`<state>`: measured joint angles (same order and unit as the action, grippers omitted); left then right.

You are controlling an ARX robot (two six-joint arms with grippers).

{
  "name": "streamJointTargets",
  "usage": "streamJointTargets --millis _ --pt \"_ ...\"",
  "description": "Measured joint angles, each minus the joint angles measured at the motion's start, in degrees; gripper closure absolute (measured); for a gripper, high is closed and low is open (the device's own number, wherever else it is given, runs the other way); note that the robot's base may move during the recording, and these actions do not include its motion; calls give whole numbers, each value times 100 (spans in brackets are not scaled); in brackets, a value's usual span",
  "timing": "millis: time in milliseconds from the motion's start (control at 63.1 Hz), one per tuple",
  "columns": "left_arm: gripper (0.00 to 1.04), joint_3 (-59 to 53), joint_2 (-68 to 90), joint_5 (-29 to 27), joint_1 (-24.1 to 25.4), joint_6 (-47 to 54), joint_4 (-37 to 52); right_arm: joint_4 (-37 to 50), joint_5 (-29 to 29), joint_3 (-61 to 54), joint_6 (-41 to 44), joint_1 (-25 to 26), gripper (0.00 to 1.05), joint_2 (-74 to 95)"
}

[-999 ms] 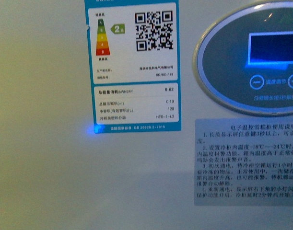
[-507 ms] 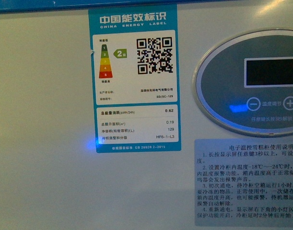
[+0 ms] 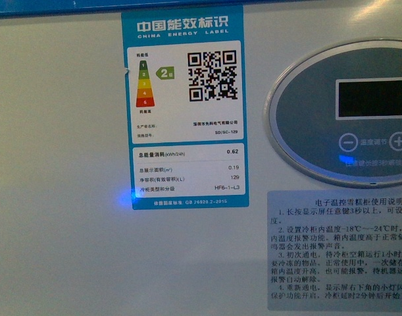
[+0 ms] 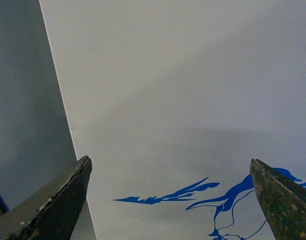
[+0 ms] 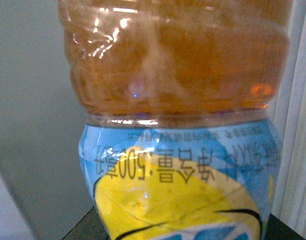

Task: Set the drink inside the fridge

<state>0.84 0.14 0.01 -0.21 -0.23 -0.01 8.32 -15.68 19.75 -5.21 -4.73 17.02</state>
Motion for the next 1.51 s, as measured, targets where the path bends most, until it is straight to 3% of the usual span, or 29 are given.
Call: streamJointTargets --millis 1506 --pt "8 0 0 -2 0 0 0 17 2 -35 13 -20 68 -52"
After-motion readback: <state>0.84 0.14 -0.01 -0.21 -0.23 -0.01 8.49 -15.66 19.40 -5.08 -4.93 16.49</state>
